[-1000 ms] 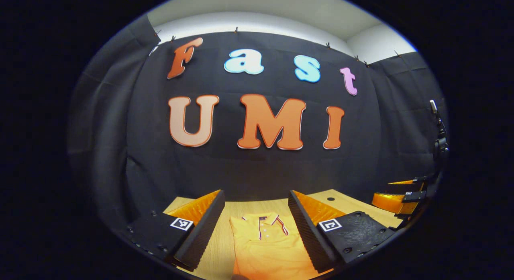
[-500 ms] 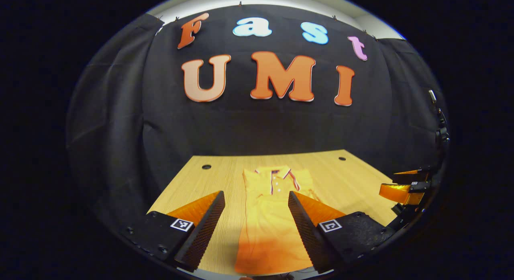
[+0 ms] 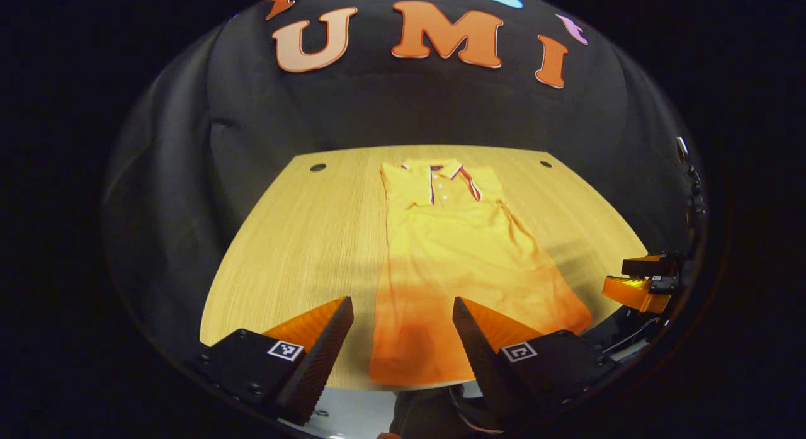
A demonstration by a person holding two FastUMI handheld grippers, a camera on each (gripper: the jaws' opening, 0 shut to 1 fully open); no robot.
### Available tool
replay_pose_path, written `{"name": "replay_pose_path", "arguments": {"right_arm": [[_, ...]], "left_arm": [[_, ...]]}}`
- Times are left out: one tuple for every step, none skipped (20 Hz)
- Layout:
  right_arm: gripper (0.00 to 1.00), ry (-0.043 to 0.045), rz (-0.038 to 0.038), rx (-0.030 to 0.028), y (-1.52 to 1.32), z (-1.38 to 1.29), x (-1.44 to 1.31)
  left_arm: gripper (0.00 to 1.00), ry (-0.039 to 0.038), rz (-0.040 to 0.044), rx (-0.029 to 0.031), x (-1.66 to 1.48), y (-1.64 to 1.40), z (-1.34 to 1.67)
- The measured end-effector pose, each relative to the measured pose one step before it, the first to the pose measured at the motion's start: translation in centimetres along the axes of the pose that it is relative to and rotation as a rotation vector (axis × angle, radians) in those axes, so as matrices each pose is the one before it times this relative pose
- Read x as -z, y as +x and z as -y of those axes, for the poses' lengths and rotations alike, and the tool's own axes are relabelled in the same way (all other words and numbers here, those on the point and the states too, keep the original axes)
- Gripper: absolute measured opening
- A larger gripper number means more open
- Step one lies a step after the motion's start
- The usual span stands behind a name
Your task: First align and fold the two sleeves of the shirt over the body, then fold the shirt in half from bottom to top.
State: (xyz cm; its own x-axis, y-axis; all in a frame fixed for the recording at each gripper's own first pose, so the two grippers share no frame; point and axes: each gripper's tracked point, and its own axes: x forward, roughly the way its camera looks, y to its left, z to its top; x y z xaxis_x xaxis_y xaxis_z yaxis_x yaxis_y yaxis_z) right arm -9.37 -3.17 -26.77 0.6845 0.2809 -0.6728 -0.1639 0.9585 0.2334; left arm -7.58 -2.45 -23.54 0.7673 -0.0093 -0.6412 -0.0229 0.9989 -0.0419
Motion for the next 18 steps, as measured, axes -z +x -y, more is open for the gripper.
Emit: {"name": "replay_pose_path", "arguments": {"right_arm": [[0.99, -0.00002, -0.02591, -0.00173, 0.318, -0.17, 0.69], [0.99, -0.00182, -0.02455, -0.00059, 0.569, 0.235, 1.113], [0.99, -0.00159, -0.02746, 0.00196, 0.48, 0.203, 0.903], [0.99, 0.00151, -0.03012, -0.00307, 0.395, -0.067, 0.653], [0.99, 0.00464, -0.03479, -0.00507, 0.505, -0.155, 0.65], [0.99, 0.00467, -0.03213, -0.00935, 0.74, -0.192, 0.734], [0.99, 0.0083, -0.02128, -0.00479, 0.551, -0.011, 0.396], [0.99, 0.00986, -0.01837, 0.00002, 0.329, 0.045, 0.344], [0.99, 0.00773, -0.01814, -0.00356, 0.408, -0.017, 0.332], [0.98, 0.00393, -0.02175, 0.00215, 0.558, -0.02, 0.293], [0.98, -0.00388, -0.02209, 0.00581, 0.354, 0.038, 0.272], [0.98, -0.01559, -0.01581, 0.0122, 0.265, 0.282, 0.333], [0.98, -0.01895, -0.01598, 0.01462, 0.492, 0.207, 0.051], [0.98, -0.01284, -0.01741, 0.00533, 0.275, -0.102, 0.216], [0.98, -0.00428, -0.01786, -0.00208, 0.299, -0.247, 0.043], [0.98, -0.0028, -0.01864, -0.00616, 0.29, -0.46, 0.202], [0.96, -0.02063, -0.01769, 0.02014, 0.046, -0.089, 0.076], [0.95, -0.03625, -0.0097, 0.01819, 0.341, 0.034, 0.068]], "left_arm": [[0.98, -0.00332, -0.03233, 0.00352, 0.732, 0.8, -0.171], [0.98, -0.0067, -0.03468, 0.00309, 0.784, 0.493, -0.105], [0.98, -0.00876, -0.03212, -0.00306, 0.524, 0.544, -0.26], [0.98, -0.0112, -0.03653, -0.00081, 0.555, 0.603, -0.268], [0.98, -0.02111, -0.05844, 0.00878, 0.646, 0.591, 0.02], [0.98, -0.02379, -0.05527, 0.01218, 0.554, 0.535, -0.296], [0.98, -0.02921, -0.03638, 0.00133, -0.061, 0.465, -0.406], [0.99, -0.02241, -0.04637, 0.00511, -0.173, -0.022, -0.122], [0.99, -0.00712, -0.02851, -0.00469, -0.323, 0.386, -0.28], [0.99, 0.01201, -0.02263, -0.01459, 0.466, 0.333, -0.149], [0.98, 0.02491, -0.00748, -0.0252, -0.223, 0.532, -0.442], [0.99, 0.03391, -0.02033, -0.0245, 0.115, 0.451, -0.701], [0.99, 0.03432, -0.02553, -0.01281, 0.328, 0.49, -0.293], [0.98, 0.02161, -0.01975, -0.00535, 0.178, 0.453, -0.06], [0.99, 0.00946, -0.02402, 0.00333, 0.259, 0.511, 0.107], [0.99, -0.00489, -0.02911, 0.00714, 0.539, 0.279, 0.144], [0.99, -0.01537, -0.0194, 0.00935, 0.383, 0.339, 0.21], [0.99, -0.02322, -0.0353, 0.00993, 0.589, 0.561, 0.148]]}}
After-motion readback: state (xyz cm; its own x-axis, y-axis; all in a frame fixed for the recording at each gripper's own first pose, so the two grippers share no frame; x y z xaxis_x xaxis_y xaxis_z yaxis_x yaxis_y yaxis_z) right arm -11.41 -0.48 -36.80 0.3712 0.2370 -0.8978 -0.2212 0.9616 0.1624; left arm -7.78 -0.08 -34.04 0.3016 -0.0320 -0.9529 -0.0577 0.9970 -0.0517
